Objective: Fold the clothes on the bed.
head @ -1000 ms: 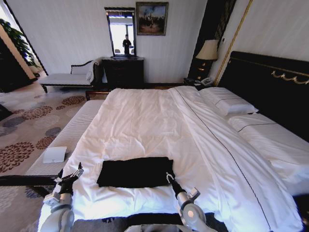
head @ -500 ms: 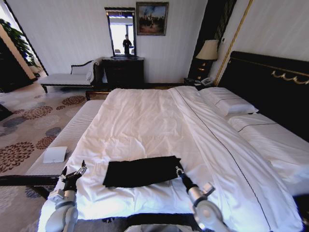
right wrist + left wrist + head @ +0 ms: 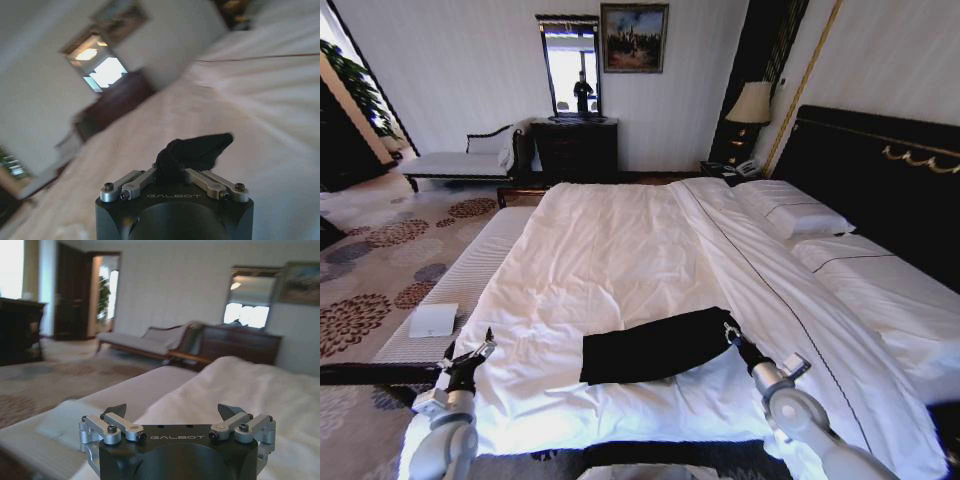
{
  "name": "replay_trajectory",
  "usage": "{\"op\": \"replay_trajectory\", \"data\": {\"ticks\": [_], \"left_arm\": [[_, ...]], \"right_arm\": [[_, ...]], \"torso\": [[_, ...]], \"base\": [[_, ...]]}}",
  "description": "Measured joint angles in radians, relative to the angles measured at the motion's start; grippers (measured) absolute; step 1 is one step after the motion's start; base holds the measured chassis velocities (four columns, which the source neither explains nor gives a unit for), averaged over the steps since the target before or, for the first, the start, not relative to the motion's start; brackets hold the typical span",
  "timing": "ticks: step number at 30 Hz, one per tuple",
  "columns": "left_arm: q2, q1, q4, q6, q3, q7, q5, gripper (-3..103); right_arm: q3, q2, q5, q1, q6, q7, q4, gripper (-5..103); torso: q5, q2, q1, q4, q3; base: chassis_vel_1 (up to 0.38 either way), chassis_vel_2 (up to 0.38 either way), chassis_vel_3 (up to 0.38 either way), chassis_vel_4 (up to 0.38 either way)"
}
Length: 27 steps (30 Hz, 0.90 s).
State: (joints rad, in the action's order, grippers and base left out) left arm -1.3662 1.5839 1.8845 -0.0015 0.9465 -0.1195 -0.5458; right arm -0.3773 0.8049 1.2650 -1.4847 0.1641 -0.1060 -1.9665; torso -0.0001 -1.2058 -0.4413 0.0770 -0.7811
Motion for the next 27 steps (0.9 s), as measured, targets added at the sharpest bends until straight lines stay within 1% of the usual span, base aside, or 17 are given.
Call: {"op": "replay_trajectory", "data": {"ticks": [1, 3, 4, 5, 7, 8, 9, 10, 11, 13, 14, 17, 19, 21, 23, 24, 27], "left_arm": [[0.011, -0.008, -0.018, 0.012, 0.026, -0.019, -0.017, 100], [0.026, -0.017, -0.039, 0.017, 0.051, -0.028, -0.036, 100], [0.026, -0.017, -0.039, 0.017, 0.051, -0.028, -0.036, 100], [0.041, -0.026, -0.053, 0.021, 0.059, -0.029, -0.048, 100], [0.064, -0.039, -0.07, 0.028, 0.064, -0.03, -0.066, 100], [0.072, -0.043, -0.077, 0.03, 0.065, -0.03, -0.072, 100], [0.072, -0.043, -0.077, 0.03, 0.065, -0.03, -0.072, 100], [0.075, -0.044, -0.08, 0.03, 0.065, -0.03, -0.074, 100], [0.075, -0.043, -0.086, 0.031, 0.065, -0.029, -0.074, 100], [0.075, -0.042, -0.088, 0.03, 0.065, -0.029, -0.074, 100], [0.072, -0.041, -0.091, 0.029, 0.063, -0.029, -0.074, 100], [0.064, -0.035, -0.092, 0.021, 0.063, -0.027, -0.074, 100], [0.063, -0.034, -0.092, 0.018, 0.065, -0.027, -0.073, 100], [0.06, -0.03, -0.087, 0.013, 0.07, -0.026, -0.073, 100], [0.058, -0.026, -0.08, 0.011, 0.076, -0.025, -0.073, 100], [0.058, -0.026, -0.08, 0.011, 0.076, -0.025, -0.073, 100], [0.057, -0.019, -0.066, 0.009, 0.087, -0.025, -0.073, 100]], "right_arm": [[0.032, 0.002, -0.048, 0.02, 0.01, 0.05, -0.005, 4], [0.067, 0.002, -0.104, 0.038, 0.023, 0.114, -0.006, 4], [0.067, 0.002, -0.104, 0.038, 0.023, 0.114, -0.006, 4], [0.088, 0.0, -0.142, 0.043, 0.033, 0.166, -0.002, 4], [0.125, -0.007, -0.191, 0.05, 0.05, 0.25, 0.012, 4], [0.154, -0.013, -0.208, 0.063, 0.056, 0.288, 0.024, 4], [0.154, -0.013, -0.208, 0.063, 0.056, 0.288, 0.024, 4], [0.176, -0.018, -0.215, 0.076, 0.06, 0.31, 0.033, 4], [0.227, -0.033, -0.221, 0.11, 0.064, 0.348, 0.048, 4], [0.241, -0.039, -0.222, 0.12, 0.065, 0.357, 0.052, 4], [0.282, -0.058, -0.223, 0.151, 0.065, 0.386, 0.061, 4], [0.362, -0.105, -0.233, 0.216, 0.065, 0.428, 0.077, 4], [0.383, -0.115, -0.236, 0.235, 0.064, 0.443, 0.082, 4], [0.447, -0.133, -0.242, 0.296, 0.062, 0.485, 0.098, 4], [0.503, -0.136, -0.243, 0.357, 0.059, 0.516, 0.117, 4], [0.503, -0.136, -0.243, 0.357, 0.059, 0.516, 0.117, 4], [0.587, -0.12, -0.235, 0.447, 0.051, 0.532, 0.144, 4]], "torso": [[0.0, 0.0, 0.0, 0.0, 0.0], [-0.0001, 0.0, 0.0, -0.0002, 0.0], [-0.0001, 0.0, 0.0, -0.0002, 0.0], [-0.0001, 0.0, 0.0, -0.0005, 0.0], [-0.0001, 0.0, 0.0, 0.0003, 0.0], [-0.0001, 0.0, 0.0, 0.0006, 0.0], [-0.0001, 0.0, 0.0, 0.0006, 0.0], [-0.0002, 0.0, 0.0, 0.0005, 0.0], [0.0002, 0.0, 0.0, 0.0001, 0.0], [0.0002, 0.0, 0.0, -0.0001, 0.0], [0.0001, 0.0, 0.0, -0.0001, 0.0], [-0.0001, 0.0, 0.0, 0.0001, 0.0], [-0.0001, 0.0, 0.0, 0.0001, 0.0], [0.0001, 0.0, 0.0, 0.0001, 0.0], [0.0001, 0.0, 0.0, 0.0001, 0.0], [0.0001, 0.0, 0.0, 0.0001, 0.0], [0.0002, 0.0, 0.0, -0.0001, 0.0]], "base": [[0.0, 0.0, 0.0, 0.0], [0.0, 0.0, 0.0, 0.0], [0.0, 0.0, 0.0, 0.0], [0.0, 0.0, 0.0, 0.0], [0.0, 0.0, 0.0, 0.0], [0.0, 0.0, 0.0, 0.0], [0.0, 0.0, 0.0, 0.0], [0.0, 0.0, 0.0, 0.0], [0.0, 0.0, 0.0, 0.0], [0.0, 0.0, 0.0, 0.0], [0.0, 0.0, 0.0, 0.0], [0.0, 0.0, 0.0, 0.0], [0.0, 0.0, 0.0, 0.0], [0.0, 0.0, 0.0, 0.0], [0.0, 0.0, 0.0, 0.0], [0.0, 0.0, 0.0, 0.0], [0.0, 0.0, 0.0, 0.0]]}}
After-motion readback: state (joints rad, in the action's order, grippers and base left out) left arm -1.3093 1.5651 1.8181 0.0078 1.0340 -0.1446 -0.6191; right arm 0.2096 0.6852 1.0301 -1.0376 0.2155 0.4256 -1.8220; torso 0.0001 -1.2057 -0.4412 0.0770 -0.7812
